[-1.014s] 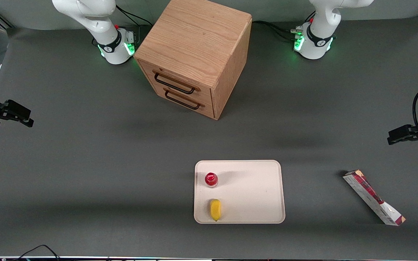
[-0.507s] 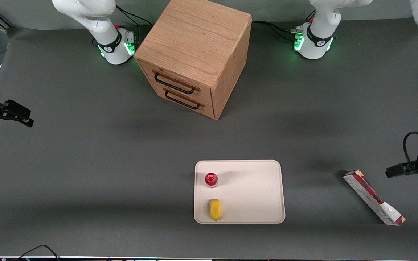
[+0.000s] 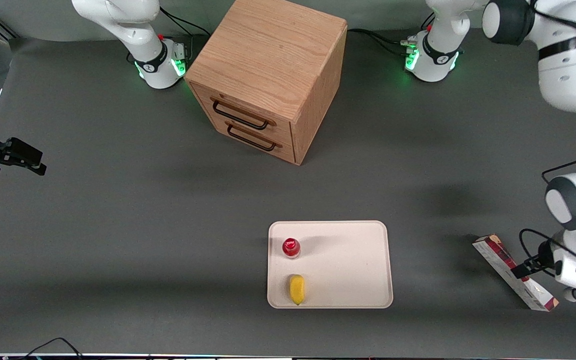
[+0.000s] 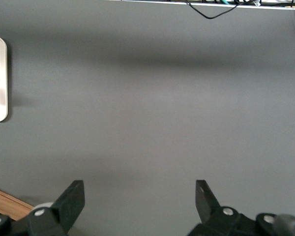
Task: Place red cookie box on tray
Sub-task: 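Lower the open left gripper onto the red cookie box and close it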
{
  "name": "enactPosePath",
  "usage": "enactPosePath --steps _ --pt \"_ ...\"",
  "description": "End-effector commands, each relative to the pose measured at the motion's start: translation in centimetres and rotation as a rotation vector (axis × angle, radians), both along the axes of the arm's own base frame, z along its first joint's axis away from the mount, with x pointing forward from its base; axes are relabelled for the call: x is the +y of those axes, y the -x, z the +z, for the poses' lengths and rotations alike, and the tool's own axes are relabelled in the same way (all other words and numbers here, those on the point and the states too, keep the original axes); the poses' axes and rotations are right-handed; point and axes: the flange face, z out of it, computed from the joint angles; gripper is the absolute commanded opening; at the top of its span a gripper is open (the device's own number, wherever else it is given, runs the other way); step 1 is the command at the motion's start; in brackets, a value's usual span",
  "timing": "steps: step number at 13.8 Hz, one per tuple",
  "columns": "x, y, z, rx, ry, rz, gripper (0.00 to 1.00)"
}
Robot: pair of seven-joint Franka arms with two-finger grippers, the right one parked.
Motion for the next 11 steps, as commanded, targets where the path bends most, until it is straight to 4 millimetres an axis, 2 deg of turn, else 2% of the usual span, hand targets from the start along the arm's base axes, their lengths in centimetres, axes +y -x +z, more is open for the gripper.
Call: enactPosePath --steps 1,5,7,10,11 --pt "-0.1 -0.8 -2.7 -0.044 -0.003 0.035 0.95" --pt "-0.3 -0.8 -4.5 -0.048 -0.008 0.054 0.42" --pt "-0.4 -0.8 -4.5 -0.048 -0.009 0.05 0.0" --pt "-1.2 -1.0 -3.0 -0.021 -0.005 0.037 0.0" --pt "-1.6 -1.6 -1.4 0.003 -0.002 0.029 0.0"
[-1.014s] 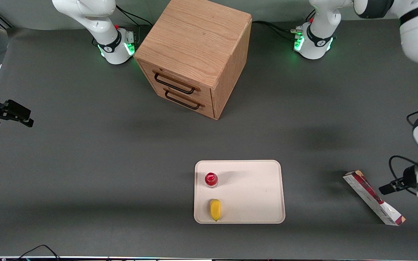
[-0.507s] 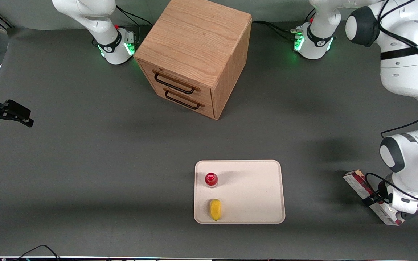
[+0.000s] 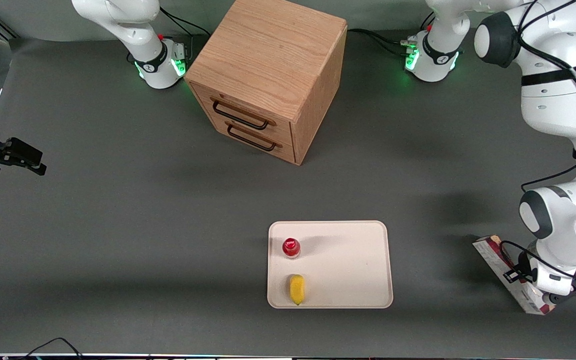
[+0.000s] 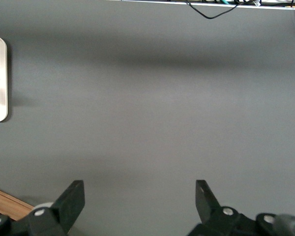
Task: Place red cookie box on tray
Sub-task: 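Lift the cookie box and carry it over the white tray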
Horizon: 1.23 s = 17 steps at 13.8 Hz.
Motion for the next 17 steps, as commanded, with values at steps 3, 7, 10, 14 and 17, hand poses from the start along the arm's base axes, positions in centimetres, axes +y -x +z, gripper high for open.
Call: enactPosePath --steps 3,7,10,14,17 --pt "-5.8 -1.8 8.9 0.09 -0.041 -0.086 0.0" --pt "-12.8 -0.7 17.2 0.049 0.011 -0.046 0.0" --pt "-20.0 1.3 21.7 0.046 0.071 -0.1 0.0" --pt "-29.4 3.2 20.2 0.077 0.051 -0.282 0.0" --pt "-34.6 3.7 16.1 0.077 0.077 -0.335 0.0"
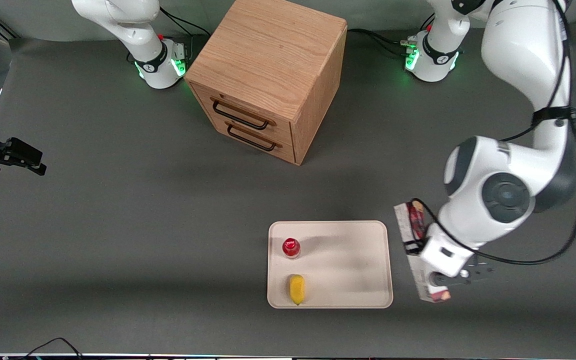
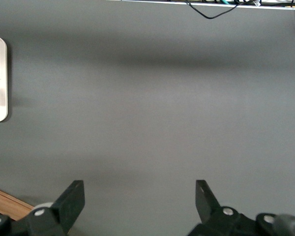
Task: Place red cookie box on tray
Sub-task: 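Lift the cookie box and carry it over the white tray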
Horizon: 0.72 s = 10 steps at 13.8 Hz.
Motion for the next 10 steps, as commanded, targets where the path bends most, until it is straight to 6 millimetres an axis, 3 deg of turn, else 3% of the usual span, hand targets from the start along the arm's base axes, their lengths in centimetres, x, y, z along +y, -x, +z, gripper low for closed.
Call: enactPosePath --steps 1,3,4,8,10 --pt "-2.7 -0.6 -3.4 -0.055 0.034 -0.009 0.0" --pt "-3.8 -1.1 -7.7 -0.09 0.005 -0.047 0.0" --pt "-4.0 -1.3 -9.0 -0.104 -0.014 -0.066 0.0" --pt "-4.7 -0.8 -12.9 -0.144 0.003 -0.102 0.0" --pt "-4.9 -0.5 -13.6 -0.156 0.008 -0.107 0.0"
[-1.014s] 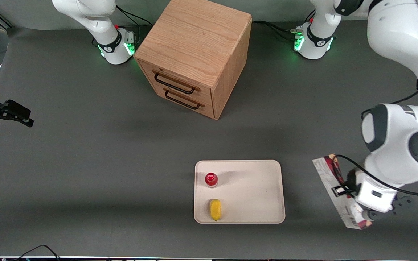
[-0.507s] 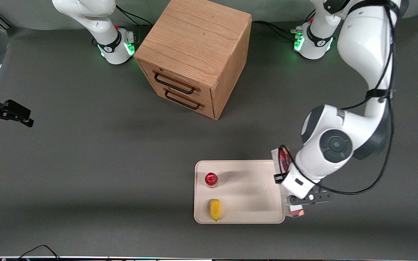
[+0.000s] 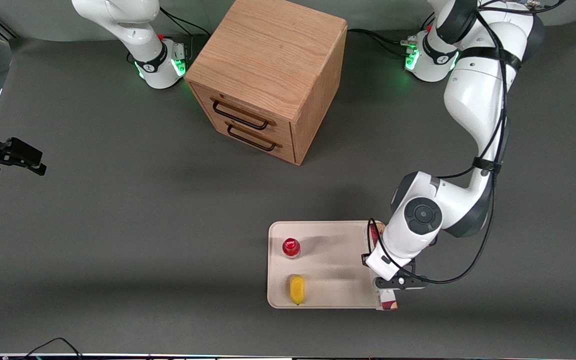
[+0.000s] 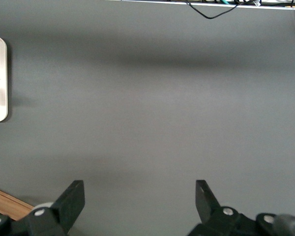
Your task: Place red cookie box on tray
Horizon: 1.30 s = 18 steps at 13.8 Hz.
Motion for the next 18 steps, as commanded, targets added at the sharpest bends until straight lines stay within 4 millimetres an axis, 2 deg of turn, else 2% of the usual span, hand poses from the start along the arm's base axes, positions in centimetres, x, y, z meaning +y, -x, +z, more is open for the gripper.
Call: enactPosePath --steps 1,5,6,7,8,11,12,15,18 --pt "-0.5 0.7 0.1 -0.021 -0.012 -0.011 0.0" --pt "-0.6 0.7 -1.0 -0.02 -0.01 -0.016 0.0" --pt "-0.6 0.7 -1.1 -0.021 -0.01 -0.017 0.06" --pt "-0.6 0.8 -1.5 -0.02 -0.018 -0.02 0.45" --pt "-0.4 0.7 -1.5 -0.028 -0.038 -0.032 0.99" --pt "0.0 0.5 0.3 -0.038 -0.053 -0.017 1.0" --pt "0.2 0.7 1.2 -0.017 -0.051 0.039 1.0" --pt "2.0 1.2 6.7 0.031 -0.098 0.137 1.0" --pt "7.3 1.9 13.7 0.087 -0.157 0.141 1.0"
